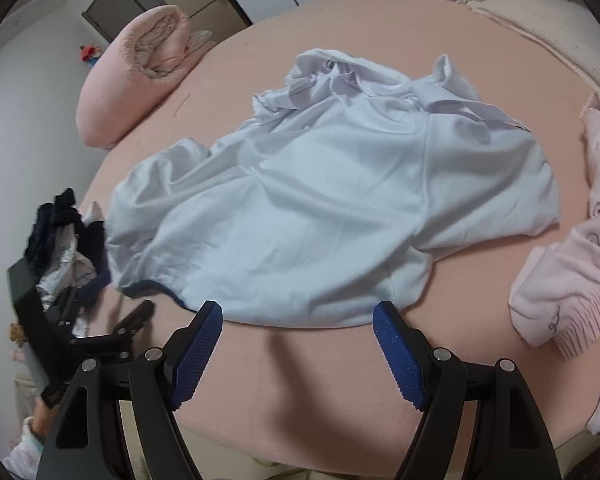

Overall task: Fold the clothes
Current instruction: 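Grasp the navy-trimmed hem of the white shirt with both grippers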

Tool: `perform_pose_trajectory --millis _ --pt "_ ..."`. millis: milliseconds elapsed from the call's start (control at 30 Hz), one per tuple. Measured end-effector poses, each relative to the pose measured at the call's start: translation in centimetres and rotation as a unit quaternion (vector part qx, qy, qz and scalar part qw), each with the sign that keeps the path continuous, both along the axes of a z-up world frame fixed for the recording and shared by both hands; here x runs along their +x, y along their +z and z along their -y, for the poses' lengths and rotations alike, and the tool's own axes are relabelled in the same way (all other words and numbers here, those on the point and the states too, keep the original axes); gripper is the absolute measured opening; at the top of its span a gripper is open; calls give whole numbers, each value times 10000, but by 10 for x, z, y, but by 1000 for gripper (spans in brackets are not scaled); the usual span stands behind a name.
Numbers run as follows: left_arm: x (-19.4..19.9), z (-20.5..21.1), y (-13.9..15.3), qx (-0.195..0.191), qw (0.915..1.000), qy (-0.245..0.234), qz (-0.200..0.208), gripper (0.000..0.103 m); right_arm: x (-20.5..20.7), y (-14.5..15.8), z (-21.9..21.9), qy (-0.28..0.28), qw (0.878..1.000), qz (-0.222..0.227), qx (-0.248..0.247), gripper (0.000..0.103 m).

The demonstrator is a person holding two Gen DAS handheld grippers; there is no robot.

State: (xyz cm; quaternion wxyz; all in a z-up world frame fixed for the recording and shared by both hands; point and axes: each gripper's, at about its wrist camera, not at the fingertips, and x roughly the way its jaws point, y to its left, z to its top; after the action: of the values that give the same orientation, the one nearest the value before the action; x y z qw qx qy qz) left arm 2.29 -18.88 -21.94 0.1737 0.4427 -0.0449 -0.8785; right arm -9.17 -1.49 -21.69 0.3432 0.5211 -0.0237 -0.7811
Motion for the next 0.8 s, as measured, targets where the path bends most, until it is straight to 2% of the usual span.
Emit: perform_pose_trajectory --millis 233,333,500,600,667,800 --pt "-7 4 0 -229 9987 344 -293 91 29 2 12 -30 9929 -991 653 78" --pt "-9 6 3 -254 9972 549 -440 91 45 5 14 -180 9885 -1334 693 78" --pt "-9 18 9 221 9952 669 -681 91 55 3 19 -435 9835 -1498 918 78" --pt "-11 26 10 338 9949 626 -713 90 66 4 29 -437 9735 -1891 1212 78" --pt "-11 29 15 552 9941 442 -824 74 76 6 41 -343 9616 -2301 1454 78" --pt "-16 25 27 649 9940 129 -868 53 94 6 67 -25 9470 -2715 1714 78"
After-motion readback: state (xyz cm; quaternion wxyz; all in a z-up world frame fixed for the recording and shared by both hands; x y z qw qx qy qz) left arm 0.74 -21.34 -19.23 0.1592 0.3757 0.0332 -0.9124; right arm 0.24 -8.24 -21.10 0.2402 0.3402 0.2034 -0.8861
